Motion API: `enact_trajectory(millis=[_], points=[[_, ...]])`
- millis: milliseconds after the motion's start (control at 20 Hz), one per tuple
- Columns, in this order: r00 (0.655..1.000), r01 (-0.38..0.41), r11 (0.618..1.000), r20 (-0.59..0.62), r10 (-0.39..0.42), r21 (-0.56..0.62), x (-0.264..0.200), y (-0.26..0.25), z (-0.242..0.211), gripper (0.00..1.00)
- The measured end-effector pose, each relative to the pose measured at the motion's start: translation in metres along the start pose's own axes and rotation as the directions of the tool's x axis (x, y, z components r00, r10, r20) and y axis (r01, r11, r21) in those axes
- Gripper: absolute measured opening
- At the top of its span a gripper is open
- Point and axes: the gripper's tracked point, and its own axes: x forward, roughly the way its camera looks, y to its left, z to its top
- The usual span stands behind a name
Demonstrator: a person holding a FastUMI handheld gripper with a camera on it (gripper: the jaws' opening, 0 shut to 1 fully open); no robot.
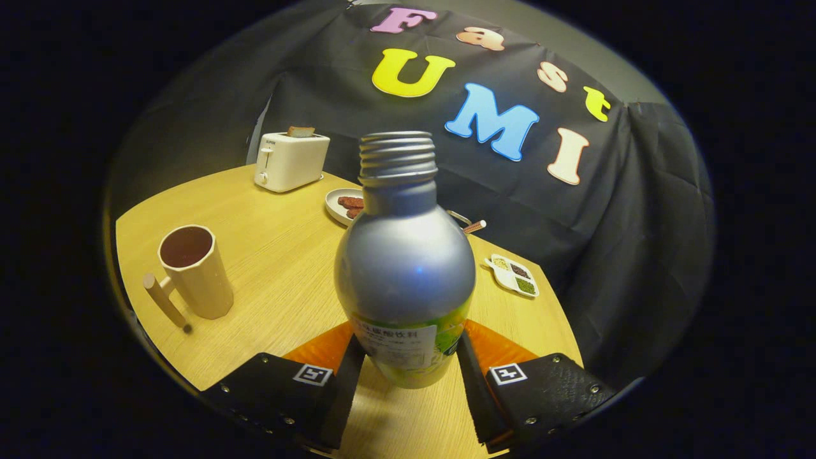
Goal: Take the bottle from table, then pour the juice into the cup, finally place the bottle on the coaster
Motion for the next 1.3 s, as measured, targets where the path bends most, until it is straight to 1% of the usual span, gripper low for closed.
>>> enact_trajectory(millis=[150, 350, 500, 750, 1100, 1300], points=[[1.000, -0.001, 0.996, -0.003, 0.001, -0.093, -0.001, 0.009, 0.009, 0.75], [1.000, -0.001, 0.982, 0.000, 0.001, -0.189, -0.006, 0.022, 0.020, 0.75], [1.000, -0.009, 0.959, -0.015, 0.005, -0.283, -0.005, 0.035, 0.025, 0.75], [0.998, -0.052, 0.924, -0.063, 0.030, -0.380, -0.005, 0.056, 0.022, 0.75], [0.991, -0.085, 0.872, -0.133, 0.023, -0.481, -0.004, 0.069, 0.023, 0.75], [0.985, -0.103, 0.833, -0.171, 0.011, -0.543, -0.005, 0.075, 0.021, 0.75]])
